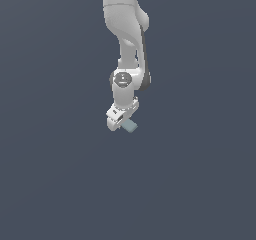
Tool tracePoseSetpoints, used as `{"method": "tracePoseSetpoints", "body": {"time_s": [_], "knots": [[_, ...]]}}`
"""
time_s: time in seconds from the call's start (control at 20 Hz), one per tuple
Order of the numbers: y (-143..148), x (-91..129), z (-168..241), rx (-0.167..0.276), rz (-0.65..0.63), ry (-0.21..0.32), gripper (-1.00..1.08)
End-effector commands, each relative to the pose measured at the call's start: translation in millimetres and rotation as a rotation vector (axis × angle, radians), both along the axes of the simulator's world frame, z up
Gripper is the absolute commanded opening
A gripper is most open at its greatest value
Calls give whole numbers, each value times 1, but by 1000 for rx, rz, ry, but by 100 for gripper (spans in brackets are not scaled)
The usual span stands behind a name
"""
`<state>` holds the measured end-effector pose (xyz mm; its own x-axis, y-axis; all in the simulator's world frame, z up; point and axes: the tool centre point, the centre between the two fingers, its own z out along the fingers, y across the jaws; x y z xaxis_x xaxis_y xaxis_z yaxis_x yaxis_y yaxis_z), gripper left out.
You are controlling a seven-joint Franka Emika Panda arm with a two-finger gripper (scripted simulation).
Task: Pick up the object and move it to a goal position.
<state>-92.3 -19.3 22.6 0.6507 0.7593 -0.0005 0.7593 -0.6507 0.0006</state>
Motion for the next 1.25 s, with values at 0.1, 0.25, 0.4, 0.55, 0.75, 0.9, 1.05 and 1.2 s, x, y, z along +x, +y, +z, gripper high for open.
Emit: {"method": "tracePoseSetpoints", "body": {"time_s": [0.1,0.25,0.4,0.55,0.75,0.9,1.05,1.2], "knots": [[8,12,17,1,1,-1,-100],[16,24,33,1,1,0,-100],[26,38,52,2,1,0,-100],[34,51,69,2,1,0,-100],[42,65,86,2,1,0,-100],[46,72,94,2,0,0,-100],[48,77,99,1,0,0,-100],[48,78,100,1,0,0,-100]]}}
